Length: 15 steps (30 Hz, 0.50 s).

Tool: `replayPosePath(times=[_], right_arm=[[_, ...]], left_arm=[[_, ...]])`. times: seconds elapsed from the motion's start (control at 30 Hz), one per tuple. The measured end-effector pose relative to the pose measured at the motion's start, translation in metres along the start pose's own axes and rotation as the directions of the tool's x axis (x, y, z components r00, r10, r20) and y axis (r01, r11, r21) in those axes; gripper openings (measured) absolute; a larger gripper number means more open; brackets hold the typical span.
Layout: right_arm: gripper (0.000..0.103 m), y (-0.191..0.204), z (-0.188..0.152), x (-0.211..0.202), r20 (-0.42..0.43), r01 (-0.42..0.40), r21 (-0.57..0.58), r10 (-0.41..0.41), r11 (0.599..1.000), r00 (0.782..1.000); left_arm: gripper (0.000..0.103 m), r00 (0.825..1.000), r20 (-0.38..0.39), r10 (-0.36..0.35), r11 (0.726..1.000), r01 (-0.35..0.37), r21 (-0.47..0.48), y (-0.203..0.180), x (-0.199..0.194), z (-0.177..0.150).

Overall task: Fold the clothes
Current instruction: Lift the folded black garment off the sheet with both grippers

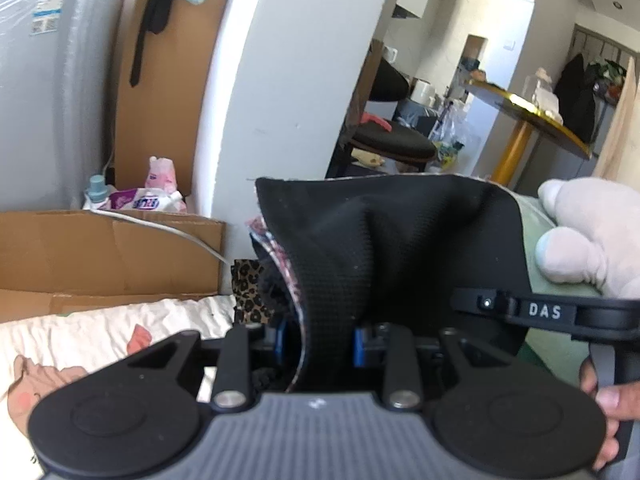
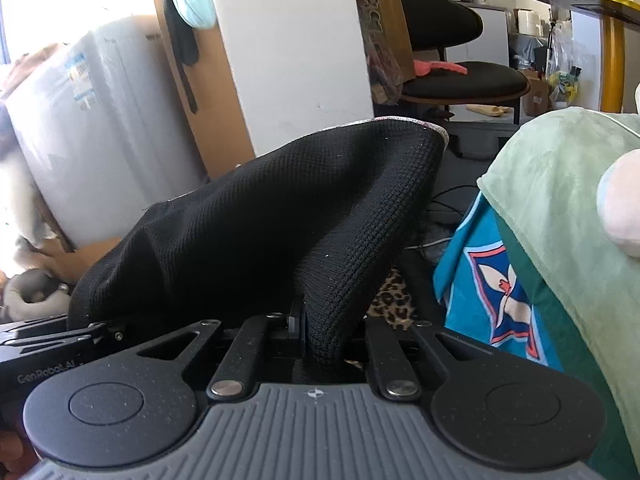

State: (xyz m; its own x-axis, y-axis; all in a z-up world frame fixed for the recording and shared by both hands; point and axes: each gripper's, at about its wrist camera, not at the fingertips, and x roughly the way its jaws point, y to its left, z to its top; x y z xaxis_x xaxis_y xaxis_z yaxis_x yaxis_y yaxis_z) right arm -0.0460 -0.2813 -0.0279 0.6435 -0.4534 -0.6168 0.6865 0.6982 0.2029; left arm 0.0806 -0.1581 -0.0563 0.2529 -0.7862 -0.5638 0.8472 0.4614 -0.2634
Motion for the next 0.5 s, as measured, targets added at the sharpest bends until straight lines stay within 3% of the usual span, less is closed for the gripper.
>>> replayPosePath(times=[0.5], right_arm=[[0.009, -0.034, -0.006, 0.069, -0.014, 0.026, -0.043, -0.027, 0.999, 1.000]], left_arm=[[0.032, 0.997, -0.049, -0.051, 0.999, 0.052, 0.005, 0.015, 0.068, -0.003]])
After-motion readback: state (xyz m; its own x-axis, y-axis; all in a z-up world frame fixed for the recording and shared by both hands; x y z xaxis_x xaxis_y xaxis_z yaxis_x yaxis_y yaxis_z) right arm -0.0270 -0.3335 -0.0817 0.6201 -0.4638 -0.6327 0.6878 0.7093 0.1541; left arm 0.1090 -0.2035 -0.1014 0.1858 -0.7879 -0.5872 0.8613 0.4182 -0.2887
